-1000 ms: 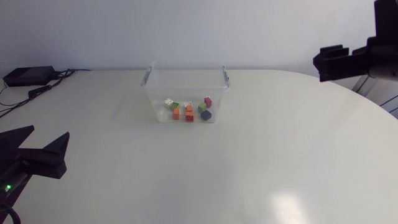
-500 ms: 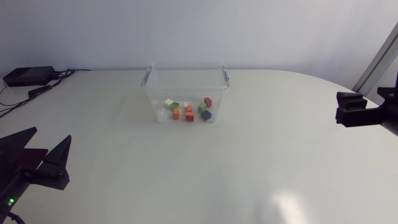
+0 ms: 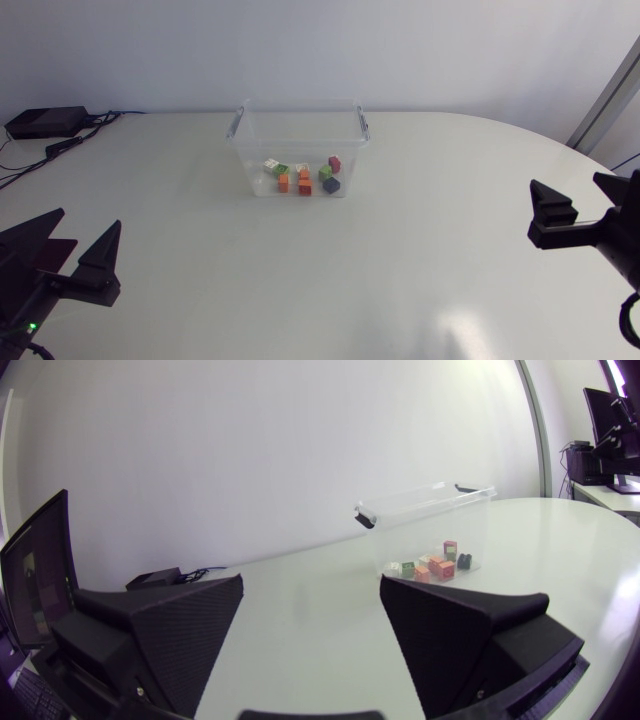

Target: Place the duplo bricks in the container

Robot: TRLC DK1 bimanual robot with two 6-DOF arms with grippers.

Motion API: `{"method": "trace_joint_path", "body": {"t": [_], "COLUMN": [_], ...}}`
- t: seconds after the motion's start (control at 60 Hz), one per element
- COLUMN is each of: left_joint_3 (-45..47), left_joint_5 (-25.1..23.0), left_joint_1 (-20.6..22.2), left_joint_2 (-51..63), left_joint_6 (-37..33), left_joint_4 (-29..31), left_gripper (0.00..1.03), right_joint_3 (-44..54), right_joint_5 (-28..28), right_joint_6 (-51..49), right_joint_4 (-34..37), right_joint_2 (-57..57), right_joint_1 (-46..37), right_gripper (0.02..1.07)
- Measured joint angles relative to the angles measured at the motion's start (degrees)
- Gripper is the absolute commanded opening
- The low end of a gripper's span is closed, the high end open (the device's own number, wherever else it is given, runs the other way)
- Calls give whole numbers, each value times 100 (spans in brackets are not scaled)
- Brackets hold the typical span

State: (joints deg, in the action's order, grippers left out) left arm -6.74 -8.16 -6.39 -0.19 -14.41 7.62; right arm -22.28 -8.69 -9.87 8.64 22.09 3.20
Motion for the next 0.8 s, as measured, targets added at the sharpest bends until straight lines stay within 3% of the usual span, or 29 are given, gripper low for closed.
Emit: {"method": "trace_joint_path", "body": {"t": [0.567,0.8], "left_joint_3": [459,538], "left_joint_5": [706,765], "left_joint_1": [538,612], "left_joint_2": [2,2], "left_joint_6": [1106,1296], "left_joint_4": [-623,-669], "left_gripper": [99,99], "right_joint_3": [1851,2111], "right_joint_5": [752,850], "right_joint_6": [719,839], "right_joint_4": [-691,-763], "right_joint_2": [-1904,-2179], "right_joint_1": [-258,-295], "right_gripper": [103,103]}}
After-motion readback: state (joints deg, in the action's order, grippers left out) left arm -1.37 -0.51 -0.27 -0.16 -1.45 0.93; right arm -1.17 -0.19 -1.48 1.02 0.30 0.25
